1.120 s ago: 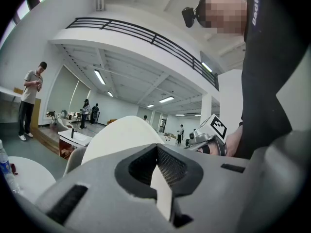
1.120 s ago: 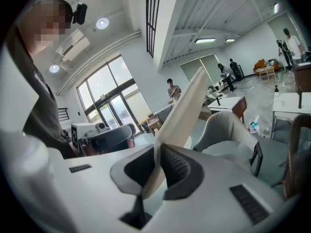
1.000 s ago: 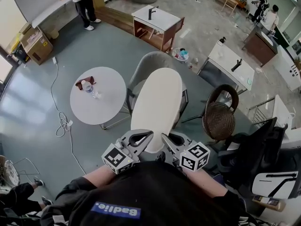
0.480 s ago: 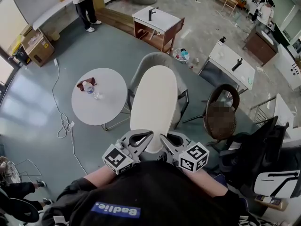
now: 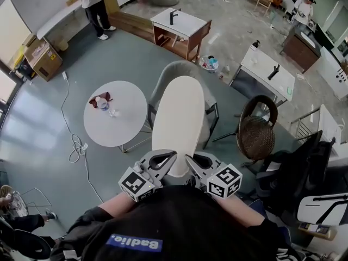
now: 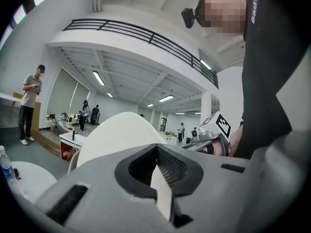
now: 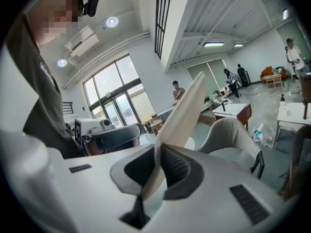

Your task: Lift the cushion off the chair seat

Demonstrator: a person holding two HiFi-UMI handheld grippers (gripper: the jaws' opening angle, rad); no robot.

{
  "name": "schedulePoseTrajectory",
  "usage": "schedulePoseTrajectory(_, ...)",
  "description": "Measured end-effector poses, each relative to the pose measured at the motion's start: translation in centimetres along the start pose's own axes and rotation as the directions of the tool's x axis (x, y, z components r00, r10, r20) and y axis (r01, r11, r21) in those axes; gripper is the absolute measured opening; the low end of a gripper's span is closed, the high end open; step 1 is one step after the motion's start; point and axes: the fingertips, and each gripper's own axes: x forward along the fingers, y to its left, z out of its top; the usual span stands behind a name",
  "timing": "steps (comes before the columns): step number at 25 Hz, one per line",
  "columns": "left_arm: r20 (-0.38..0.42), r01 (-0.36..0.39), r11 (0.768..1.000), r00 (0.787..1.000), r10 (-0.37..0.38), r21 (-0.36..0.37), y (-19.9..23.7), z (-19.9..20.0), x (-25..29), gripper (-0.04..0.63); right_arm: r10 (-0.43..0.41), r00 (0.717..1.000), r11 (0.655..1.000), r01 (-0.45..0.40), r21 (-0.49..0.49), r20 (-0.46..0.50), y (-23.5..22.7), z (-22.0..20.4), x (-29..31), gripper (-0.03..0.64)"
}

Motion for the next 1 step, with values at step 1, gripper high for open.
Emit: schedulePoseTrajectory(1, 0.002, -0.001, 1.000, 1.000, 0.001, 0.001, 0.03, 0.02, 0.00, 0.012, 0.000, 1.000, 1.000, 0.000, -0.001, 0.000, 0.01, 0.01, 0.01, 0.046)
